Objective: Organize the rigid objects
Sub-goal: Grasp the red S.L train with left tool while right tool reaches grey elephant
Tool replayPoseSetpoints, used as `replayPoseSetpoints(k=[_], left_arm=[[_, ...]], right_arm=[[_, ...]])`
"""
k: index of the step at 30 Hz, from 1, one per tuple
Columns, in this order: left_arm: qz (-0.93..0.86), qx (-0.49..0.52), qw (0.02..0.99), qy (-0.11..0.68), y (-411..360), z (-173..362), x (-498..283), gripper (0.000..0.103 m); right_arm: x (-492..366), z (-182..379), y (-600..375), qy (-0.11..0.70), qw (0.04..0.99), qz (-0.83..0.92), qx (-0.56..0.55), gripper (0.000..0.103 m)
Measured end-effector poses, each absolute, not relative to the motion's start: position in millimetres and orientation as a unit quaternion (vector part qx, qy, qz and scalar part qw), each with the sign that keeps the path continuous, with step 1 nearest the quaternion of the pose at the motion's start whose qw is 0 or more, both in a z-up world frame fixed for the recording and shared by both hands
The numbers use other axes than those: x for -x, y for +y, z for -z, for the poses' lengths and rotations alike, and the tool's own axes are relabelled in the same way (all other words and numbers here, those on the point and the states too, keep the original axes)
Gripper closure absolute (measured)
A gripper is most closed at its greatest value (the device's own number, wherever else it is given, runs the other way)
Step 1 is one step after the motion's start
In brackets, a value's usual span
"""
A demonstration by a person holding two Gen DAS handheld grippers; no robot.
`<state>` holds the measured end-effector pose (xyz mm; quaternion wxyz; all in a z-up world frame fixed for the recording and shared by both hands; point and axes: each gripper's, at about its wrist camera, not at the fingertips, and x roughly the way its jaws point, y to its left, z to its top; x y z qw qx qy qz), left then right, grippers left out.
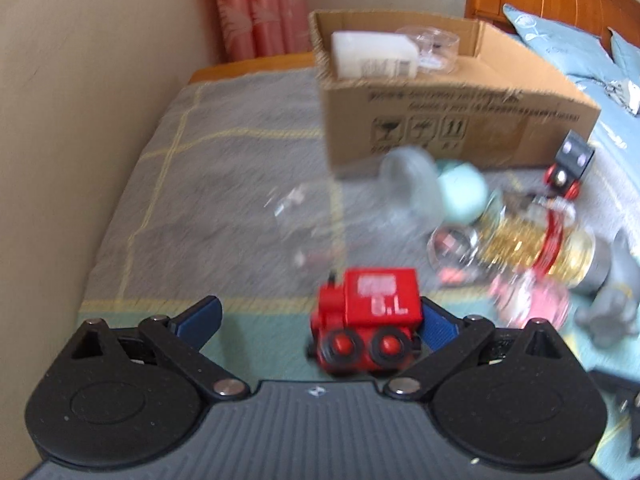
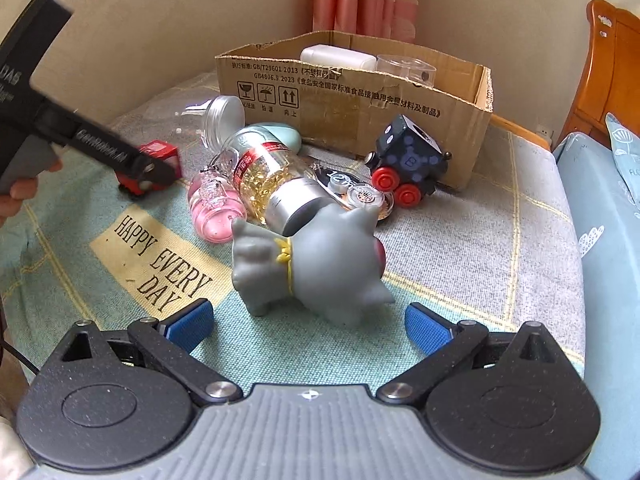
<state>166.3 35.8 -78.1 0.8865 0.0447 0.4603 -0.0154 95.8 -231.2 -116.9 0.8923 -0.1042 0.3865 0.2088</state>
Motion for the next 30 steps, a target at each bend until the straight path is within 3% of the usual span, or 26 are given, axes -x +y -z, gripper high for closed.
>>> replayPoseSetpoints(k=[5,24,30], left_arm=[[0.031,-0.003,0.895,0.445,57.8,82.8,-156.6,0.001],[0.104,-0.058,0.894,0.433,35.8,83.4,-162.5,0.001],[0.118,-0.049,0.894,0.428,36.6,81.1,-162.8,0.017]], right_arm=[[-92.9,117.4,-234.3,0.374,0.897,-0.212,0.103,0.0],[-93.6,117.8,-235.9,0.362,0.899,-0.224,0.105,0.0],[-97.9,118.5,-235.2,0.36,0.898,-0.229,0.107,0.0]])
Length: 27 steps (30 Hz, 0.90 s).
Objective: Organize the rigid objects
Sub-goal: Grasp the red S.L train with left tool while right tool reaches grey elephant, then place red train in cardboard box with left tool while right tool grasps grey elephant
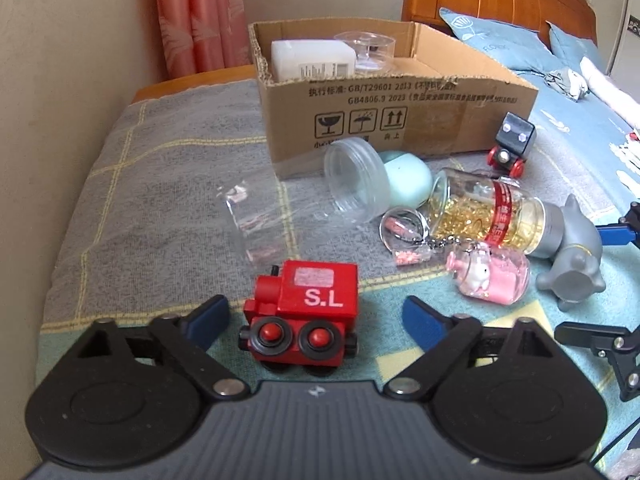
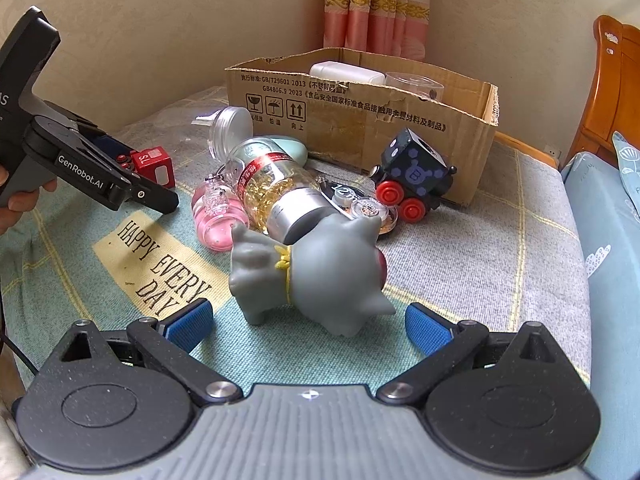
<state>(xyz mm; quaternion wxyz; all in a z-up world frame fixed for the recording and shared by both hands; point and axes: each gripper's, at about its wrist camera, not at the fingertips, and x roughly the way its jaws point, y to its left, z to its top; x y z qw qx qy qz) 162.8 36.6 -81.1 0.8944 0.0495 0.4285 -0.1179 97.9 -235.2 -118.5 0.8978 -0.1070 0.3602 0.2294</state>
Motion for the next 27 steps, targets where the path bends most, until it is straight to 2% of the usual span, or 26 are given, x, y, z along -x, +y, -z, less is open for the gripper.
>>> replayPoseSetpoints(k=[4,11,14,16,19,27], left_arm=[[0.116,-0.048,0.896,0.426,40.8,77.9,-163.1,0.032],[0.118,-0.049,0.895,0.428,42.6,76.9,-164.4,0.035],[0.12,-0.05,0.894,0.429,42.8,76.5,-164.9,0.038],[0.12,-0.05,0.893,0.431,43.0,75.5,-165.8,0.045],[0.121,-0.051,0.891,0.434,43.4,73.8,-165.2,0.051],[0.13,-0.063,0.889,0.435,39.4,64.0,-156.0,0.053]], right_arm=[[-104.7,116.3,-233.1,0.373,0.891,-0.233,0.112,0.0],[-112.8,107.5,-230.0,0.368,0.887,-0.251,0.117,0.002],[-115.1,105.1,-228.6,0.373,0.884,-0.255,0.117,0.008],[-116.5,104.5,-228.7,0.378,0.883,-0.253,0.115,0.017],[-116.4,103.4,-228.7,0.381,0.883,-0.243,0.122,0.026],[-112.3,95.4,-234.3,0.391,0.88,-0.235,0.133,0.027]])
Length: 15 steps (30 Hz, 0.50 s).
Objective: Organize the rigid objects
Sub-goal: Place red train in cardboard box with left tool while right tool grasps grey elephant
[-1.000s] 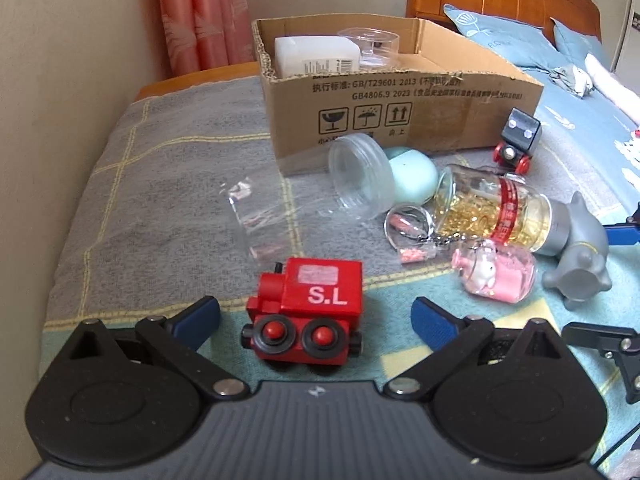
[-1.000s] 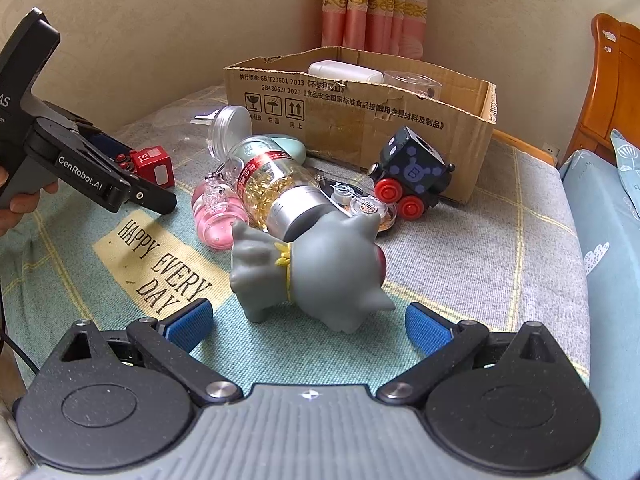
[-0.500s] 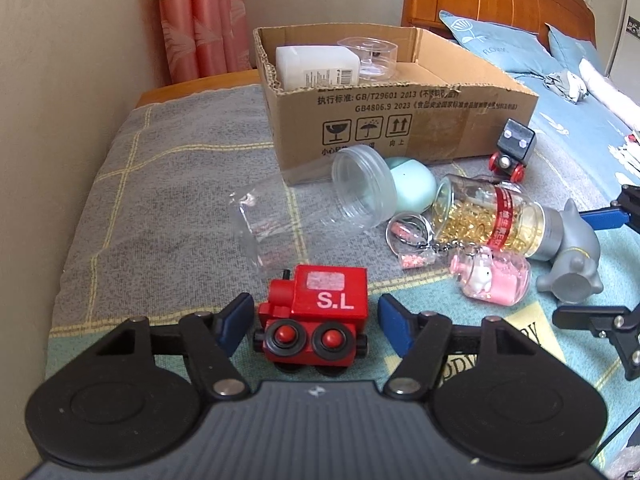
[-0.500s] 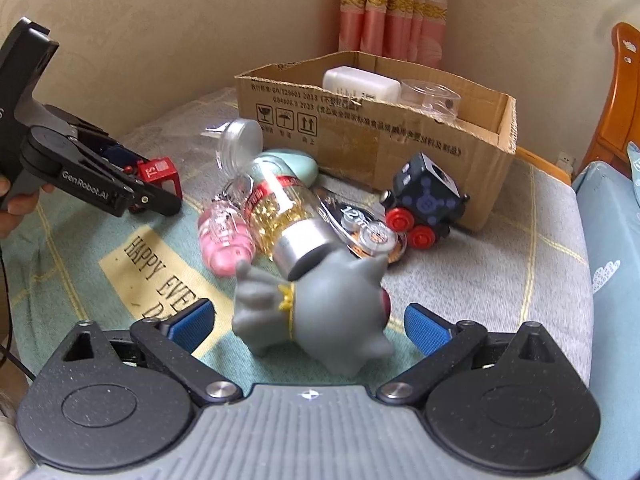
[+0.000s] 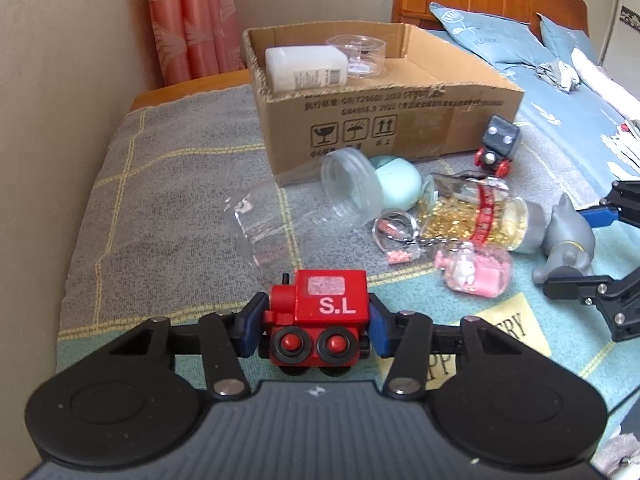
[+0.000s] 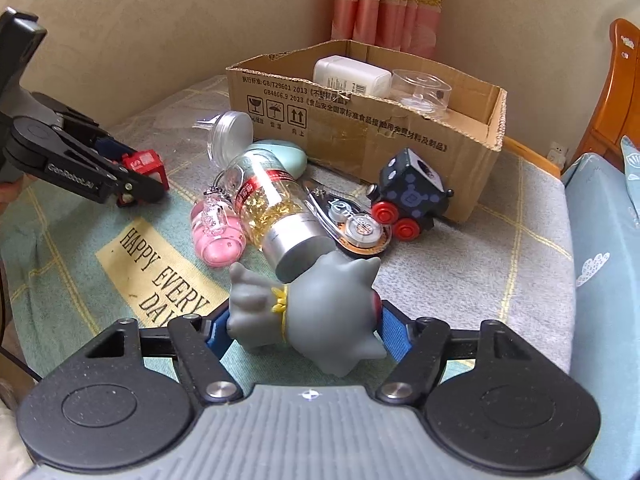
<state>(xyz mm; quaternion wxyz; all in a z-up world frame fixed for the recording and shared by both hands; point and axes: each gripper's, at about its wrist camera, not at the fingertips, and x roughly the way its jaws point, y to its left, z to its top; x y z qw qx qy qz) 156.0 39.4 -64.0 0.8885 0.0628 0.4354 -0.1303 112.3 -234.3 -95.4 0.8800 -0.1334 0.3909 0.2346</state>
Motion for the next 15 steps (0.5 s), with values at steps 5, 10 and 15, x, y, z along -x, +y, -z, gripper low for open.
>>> replayPoseSetpoints(k=[5,10,15], left_arm=[[0.134,-0.074,0.889,0.432,36.7,50.5,-146.9,0.053],[0.15,-0.075,0.891,0.423,30.1,28.5,-138.7,0.053],[0.165,-0.076,0.899,0.398,17.7,1.5,-140.7,0.053]], right_arm=[[-106.6,83.8,-240.7,0.386,0.88,-0.238,0.138,0.027],[-101.7,67.3,-246.0,0.378,0.881,-0.249,0.14,0.027],[-103.2,48.9,-248.1,0.361,0.883,-0.262,0.144,0.027]])
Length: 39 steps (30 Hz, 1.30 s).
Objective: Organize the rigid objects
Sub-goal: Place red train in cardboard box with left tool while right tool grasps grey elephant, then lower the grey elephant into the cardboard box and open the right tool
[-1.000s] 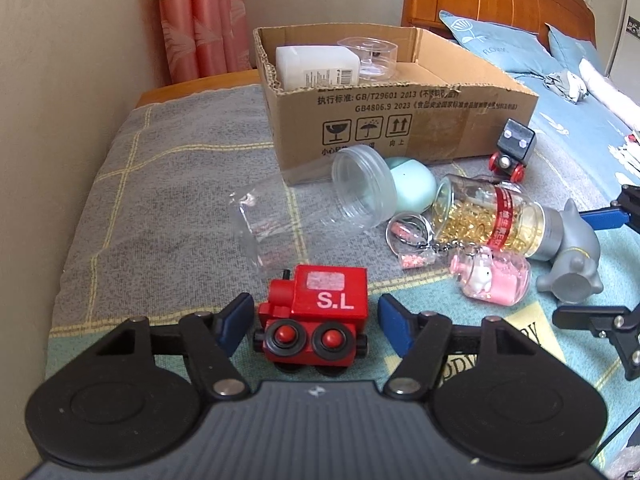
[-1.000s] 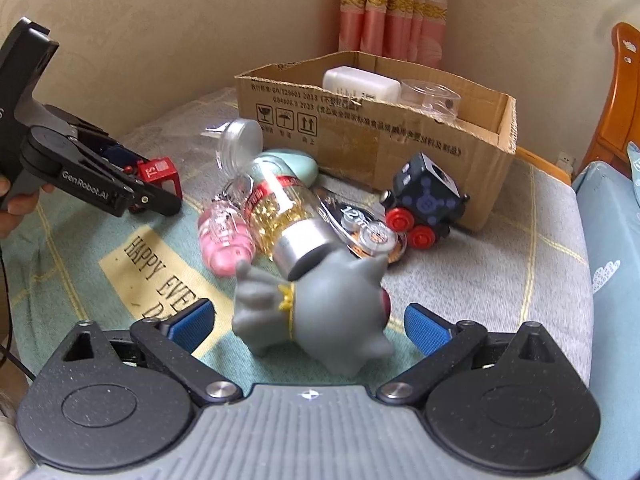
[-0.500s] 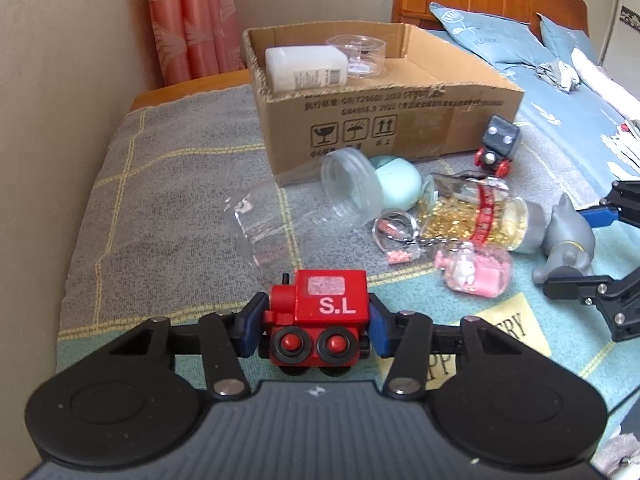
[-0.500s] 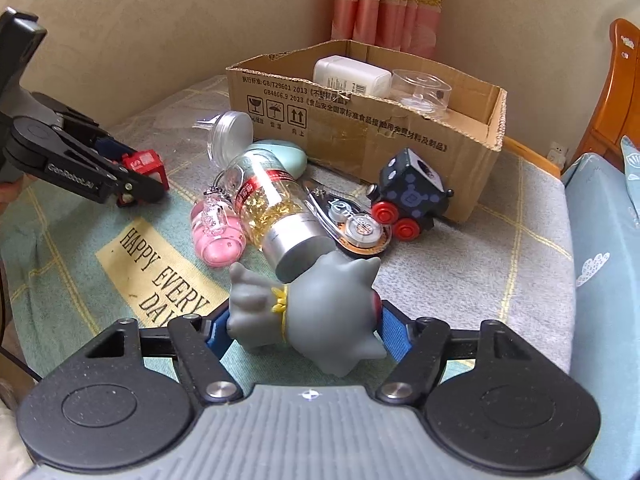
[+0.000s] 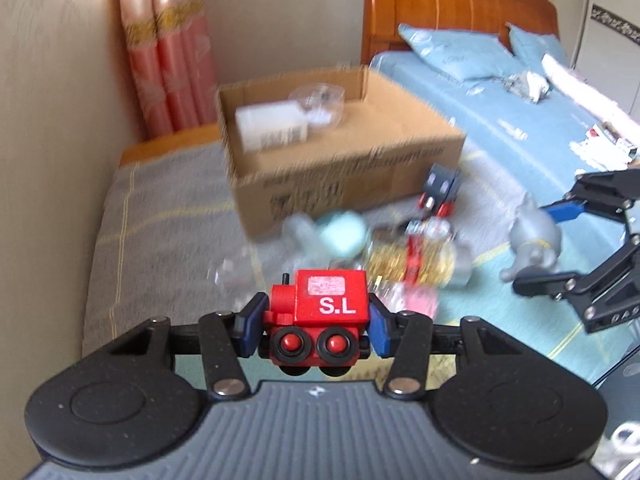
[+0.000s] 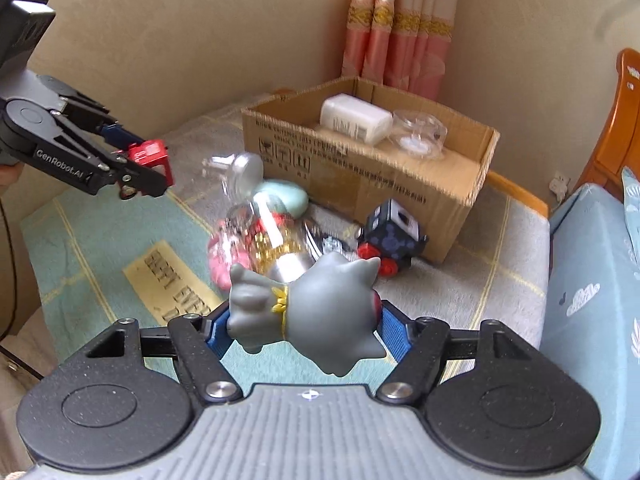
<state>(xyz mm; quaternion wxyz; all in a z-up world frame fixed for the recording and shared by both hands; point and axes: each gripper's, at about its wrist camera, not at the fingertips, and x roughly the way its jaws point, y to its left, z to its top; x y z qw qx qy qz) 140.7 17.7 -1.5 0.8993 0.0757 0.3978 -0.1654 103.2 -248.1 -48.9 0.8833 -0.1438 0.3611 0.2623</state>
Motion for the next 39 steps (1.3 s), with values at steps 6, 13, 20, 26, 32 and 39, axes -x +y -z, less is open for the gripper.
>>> replayPoseSetpoints(k=[6,13,20,26,32,39], left_arm=[[0.182,-0.089,0.914,0.351,-0.5,-34.5,-167.2,0.053],[0.17,-0.102,0.925,0.324,-13.6,-56.1,-228.0,0.053],[0.148,-0.086,0.928,0.33,-13.0,-40.5,-268.3,0.049],[0.136,-0.06,0.937,0.316,-2.6,-30.5,-255.2,0.006],[0.113,-0.067,0.934,0.332,0.1,-23.0,-224.7,0.003],[0.081,-0.046,0.942,0.324,9.8,-17.7,-194.4,0.003]], right_arm=[[-115.3,23.9,-250.9,0.331,0.894,-0.269,0.139,0.027],[-137.3,0.7,-253.3,0.297,0.908,-0.258,0.143,0.027],[-161.9,-8.2,-258.5,0.295,0.915,-0.24,0.136,0.027],[-170.2,-9.6,-257.7,0.296,0.915,-0.239,0.133,0.027],[-179.2,-11.6,-254.0,0.303,0.914,-0.24,0.126,0.027],[-208.6,-15.3,-248.2,0.324,0.911,-0.228,0.113,0.027]])
